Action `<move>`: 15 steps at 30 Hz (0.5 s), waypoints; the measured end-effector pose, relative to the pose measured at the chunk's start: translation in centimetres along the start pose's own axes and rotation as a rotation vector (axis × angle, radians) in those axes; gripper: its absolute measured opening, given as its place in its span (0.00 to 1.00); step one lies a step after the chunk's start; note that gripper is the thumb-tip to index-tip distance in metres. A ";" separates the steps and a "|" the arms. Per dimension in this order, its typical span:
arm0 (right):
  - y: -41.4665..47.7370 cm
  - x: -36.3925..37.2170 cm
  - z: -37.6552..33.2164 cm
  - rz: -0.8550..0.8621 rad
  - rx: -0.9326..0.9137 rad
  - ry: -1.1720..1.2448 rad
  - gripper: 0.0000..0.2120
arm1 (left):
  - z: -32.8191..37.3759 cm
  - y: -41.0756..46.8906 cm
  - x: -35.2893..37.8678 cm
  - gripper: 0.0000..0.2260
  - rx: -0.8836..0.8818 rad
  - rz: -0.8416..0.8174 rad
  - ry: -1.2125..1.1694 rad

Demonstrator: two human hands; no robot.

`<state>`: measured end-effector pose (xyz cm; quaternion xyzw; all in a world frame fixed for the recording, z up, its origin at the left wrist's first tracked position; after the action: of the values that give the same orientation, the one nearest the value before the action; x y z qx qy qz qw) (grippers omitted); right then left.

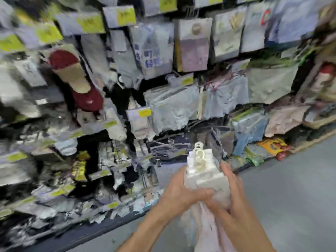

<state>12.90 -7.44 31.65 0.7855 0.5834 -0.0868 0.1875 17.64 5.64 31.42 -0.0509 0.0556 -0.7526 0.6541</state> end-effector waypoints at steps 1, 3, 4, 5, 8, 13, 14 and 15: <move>-0.3 1.1 -2.3 -0.037 -0.012 0.013 0.38 | 1.6 -1.0 -2.0 0.27 0.032 0.022 -0.019; -1.1 3.6 -6.7 -0.110 -0.071 0.015 0.40 | 4.1 -3.6 -6.1 0.32 0.086 0.075 -0.070; -1.6 4.8 -8.7 -0.140 -0.099 0.010 0.42 | 5.0 -5.1 -8.1 0.33 0.103 0.106 -0.091; -2.1 5.9 -10.4 -0.170 -0.109 0.013 0.43 | 5.7 -6.4 -10.0 0.33 0.122 0.134 -0.116; -4.2 9.4 -14.6 -0.293 -0.095 0.123 0.46 | 7.6 -9.8 -14.6 0.27 0.172 0.167 -0.148; -7.6 13.5 -18.8 -0.367 -0.187 0.192 0.46 | 8.6 -13.9 -20.3 0.24 0.219 0.206 -0.090; -8.1 14.1 -19.4 -0.373 -0.206 0.193 0.46 | 8.7 -14.4 -21.3 0.24 0.225 0.225 -0.083; -8.6 14.8 -20.0 -0.378 -0.212 0.197 0.45 | 8.8 -14.9 -22.2 0.26 0.229 0.240 -0.085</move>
<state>7.60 15.67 43.08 0.6430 0.7413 0.0185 0.1915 7.42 29.53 42.24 -0.0009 -0.0524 -0.6677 0.7426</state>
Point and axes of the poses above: each hand's wrist, its own y-axis towards the middle knuckle, its own x-axis out of the palm, z = x × y, the point moved 7 cm from there along y, towards the middle knuckle, and after that the axes turned 15 degrees about z, right-handed, at the moved point
